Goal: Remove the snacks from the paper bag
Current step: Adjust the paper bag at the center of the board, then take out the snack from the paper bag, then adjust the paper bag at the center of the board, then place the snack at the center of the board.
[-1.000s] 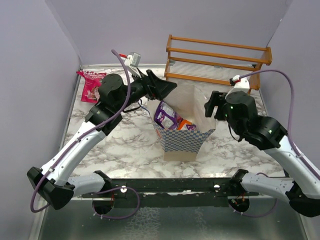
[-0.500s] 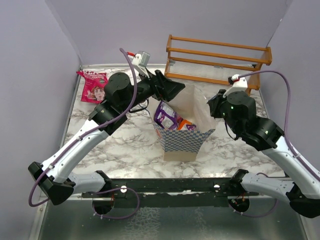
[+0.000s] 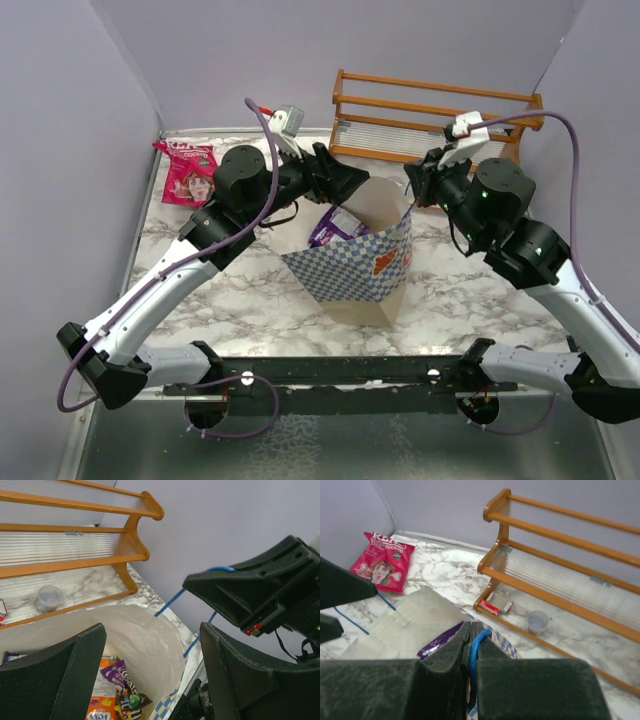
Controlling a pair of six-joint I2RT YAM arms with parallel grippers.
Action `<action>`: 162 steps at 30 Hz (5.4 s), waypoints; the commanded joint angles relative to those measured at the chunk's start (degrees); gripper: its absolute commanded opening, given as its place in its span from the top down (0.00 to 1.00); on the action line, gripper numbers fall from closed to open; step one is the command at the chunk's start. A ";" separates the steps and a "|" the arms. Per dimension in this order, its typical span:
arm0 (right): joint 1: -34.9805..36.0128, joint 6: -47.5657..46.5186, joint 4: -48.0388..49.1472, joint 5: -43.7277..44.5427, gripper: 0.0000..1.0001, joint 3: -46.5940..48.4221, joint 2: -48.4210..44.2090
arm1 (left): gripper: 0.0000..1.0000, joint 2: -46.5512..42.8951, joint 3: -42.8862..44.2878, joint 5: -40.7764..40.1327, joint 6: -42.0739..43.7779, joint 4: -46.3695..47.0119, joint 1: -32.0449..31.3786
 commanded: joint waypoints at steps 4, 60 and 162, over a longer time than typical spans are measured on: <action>0.07 -14.59 11.41 -1.69 0.98 11.78 8.29 | 0.21 -3.92 -0.51 -1.91 0.61 -0.70 -0.56; 0.06 -7.91 17.86 -39.05 0.98 9.26 13.91 | 0.62 -8.54 -22.20 -43.98 11.78 -8.49 -32.70; 0.07 -31.76 8.13 -9.14 0.98 14.03 5.99 | 1.00 -18.62 -12.43 -44.71 11.52 -15.41 -17.23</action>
